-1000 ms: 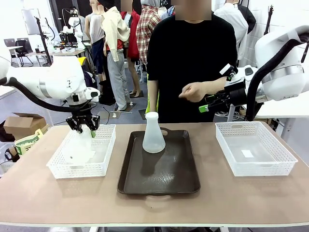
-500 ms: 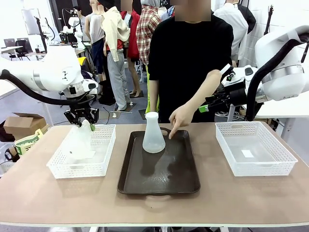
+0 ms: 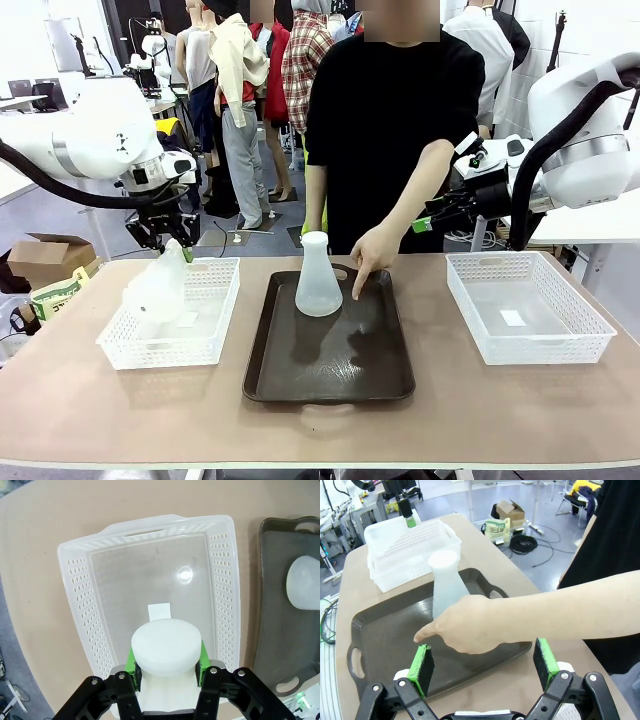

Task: Prepare the laboratory tools.
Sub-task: Place the picked Big flask upright in the Handle tray as directed by the person.

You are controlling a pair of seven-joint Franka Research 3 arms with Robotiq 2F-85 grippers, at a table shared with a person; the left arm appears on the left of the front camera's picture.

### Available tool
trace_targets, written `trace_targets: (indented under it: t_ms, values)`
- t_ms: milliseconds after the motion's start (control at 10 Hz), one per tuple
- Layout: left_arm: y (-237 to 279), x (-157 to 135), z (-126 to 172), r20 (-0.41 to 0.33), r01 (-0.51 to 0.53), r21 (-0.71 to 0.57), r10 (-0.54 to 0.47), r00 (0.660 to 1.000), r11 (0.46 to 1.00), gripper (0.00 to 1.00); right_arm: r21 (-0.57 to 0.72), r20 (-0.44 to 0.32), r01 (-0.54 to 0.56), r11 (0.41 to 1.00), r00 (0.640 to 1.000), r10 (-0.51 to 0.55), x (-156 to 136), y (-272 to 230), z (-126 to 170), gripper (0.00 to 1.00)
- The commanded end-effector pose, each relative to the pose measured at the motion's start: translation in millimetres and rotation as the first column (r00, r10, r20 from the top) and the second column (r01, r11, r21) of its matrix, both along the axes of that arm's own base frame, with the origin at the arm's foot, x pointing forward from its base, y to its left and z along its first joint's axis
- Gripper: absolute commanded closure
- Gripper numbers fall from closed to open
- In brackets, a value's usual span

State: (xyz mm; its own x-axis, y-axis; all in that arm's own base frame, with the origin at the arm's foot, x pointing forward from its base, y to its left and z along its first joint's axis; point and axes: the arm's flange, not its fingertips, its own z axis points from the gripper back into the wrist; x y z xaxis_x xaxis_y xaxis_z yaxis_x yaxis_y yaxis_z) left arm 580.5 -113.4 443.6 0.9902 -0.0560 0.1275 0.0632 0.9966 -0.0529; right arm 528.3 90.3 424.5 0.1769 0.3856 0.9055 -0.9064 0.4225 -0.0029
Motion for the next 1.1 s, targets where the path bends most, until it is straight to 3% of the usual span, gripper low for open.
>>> trace_targets:
  t_ms: [0,200,400,600,800,900,1000]
  values:
    - [-0.6,3.6,-9.2,-0.011,-0.007,-0.001,0.007,1.0,1.0,1.0,-0.006,-0.015,0.003,1.0,1.0,-0.003,1.7,0.9,1.9,0.0]
    - [-0.1,0.8,-4.4,-0.007,0.0,0.001,0.0,1.0,1.0,1.0,-0.006,-0.015,0.003,1.0,1.0,-0.003,1.7,0.9,1.9,0.0]
    - [-7.7,-24.2,17.7,0.071,0.24,-0.05,-0.236,0.969,0.969,1.0,-0.006,-0.015,0.003,1.0,1.0,-0.003,1.7,0.9,1.9,0.0]
    - [-4.0,-49.3,57.2,0.199,0.349,-0.096,-0.325,0.925,0.932,1.0,-0.006,-0.015,0.003,1.0,1.0,-0.003,1.7,0.9,1.9,0.0]
    - [-4.4,-65.3,76.3,0.293,0.545,-0.253,-0.473,0.831,0.799,1.0,-0.006,-0.015,0.003,1.0,1.0,-0.003,1.7,0.9,1.9,0.0]
    - [-10.2,-73.7,78.6,0.367,0.638,-0.338,-0.527,0.766,0.692,1.0,-0.006,-0.015,0.003,1.0,1.0,-0.003,1.7,0.9,1.9,0.0]
    - [-19.6,-80.2,75.8,0.394,0.672,-0.361,-0.547,0.739,0.647,1.0,-0.006,-0.015,0.003,1.0,1.0,-0.003,1.7,0.9,1.9,0.0]
